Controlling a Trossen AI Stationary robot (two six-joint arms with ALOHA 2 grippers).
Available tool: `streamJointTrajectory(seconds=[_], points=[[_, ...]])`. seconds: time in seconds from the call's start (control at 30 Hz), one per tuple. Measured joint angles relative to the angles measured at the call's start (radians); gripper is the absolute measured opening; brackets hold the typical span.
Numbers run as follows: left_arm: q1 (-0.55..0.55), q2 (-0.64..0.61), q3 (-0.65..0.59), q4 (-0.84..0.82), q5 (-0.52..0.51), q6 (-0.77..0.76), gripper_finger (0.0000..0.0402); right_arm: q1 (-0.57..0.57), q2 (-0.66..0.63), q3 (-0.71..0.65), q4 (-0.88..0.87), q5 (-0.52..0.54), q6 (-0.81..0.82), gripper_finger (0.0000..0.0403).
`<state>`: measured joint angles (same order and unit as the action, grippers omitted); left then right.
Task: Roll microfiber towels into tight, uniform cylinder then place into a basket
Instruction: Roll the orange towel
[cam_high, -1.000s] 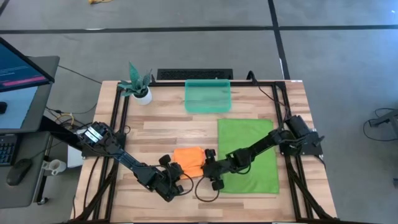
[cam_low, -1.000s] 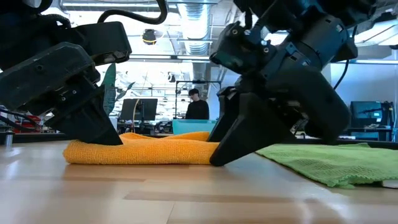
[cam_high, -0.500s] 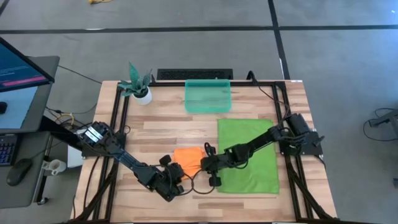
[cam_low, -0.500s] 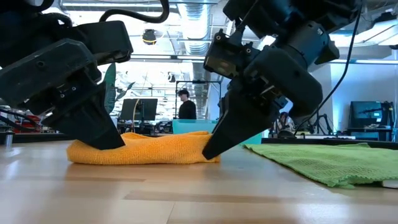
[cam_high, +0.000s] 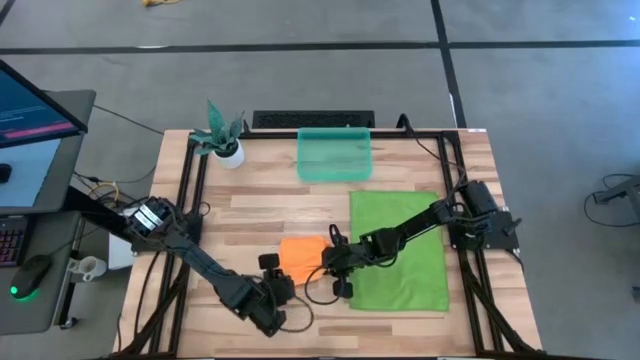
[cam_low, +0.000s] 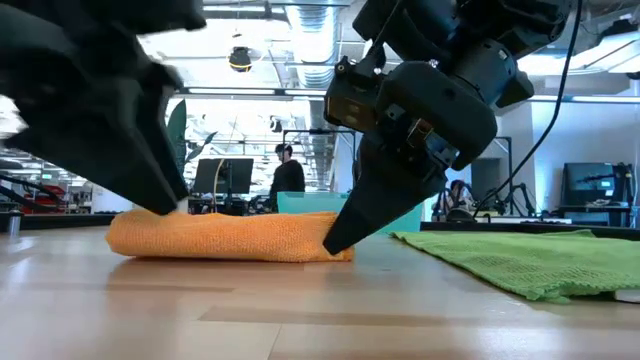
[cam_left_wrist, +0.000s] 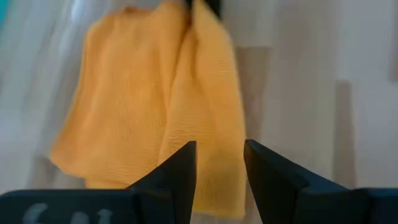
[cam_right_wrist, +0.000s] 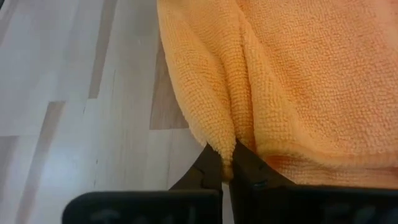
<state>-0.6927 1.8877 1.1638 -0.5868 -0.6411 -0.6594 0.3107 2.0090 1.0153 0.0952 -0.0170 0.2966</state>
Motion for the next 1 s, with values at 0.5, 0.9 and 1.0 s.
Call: streamJointTrajectory(seconds=[0.5, 0.9, 1.0], points=[[-0.048, -0.002, -0.069, 0.04, -0.032, 0.122, 0.0128, 0.001, 0.0, -0.001, 0.01, -0.005, 0.019, 0.0026], [0.005, -0.004, -0.129, 0.09, -0.013, 0.124, 0.0128, 0.0, 0.0, -0.002, 0.01, -0.01, 0.019, 0.0023], [0.023, -0.008, -0.164, 0.114, 0.014, 0.109, 0.0128, 0.001, 0.0, -0.002, 0.013, -0.016, 0.019, 0.0019]])
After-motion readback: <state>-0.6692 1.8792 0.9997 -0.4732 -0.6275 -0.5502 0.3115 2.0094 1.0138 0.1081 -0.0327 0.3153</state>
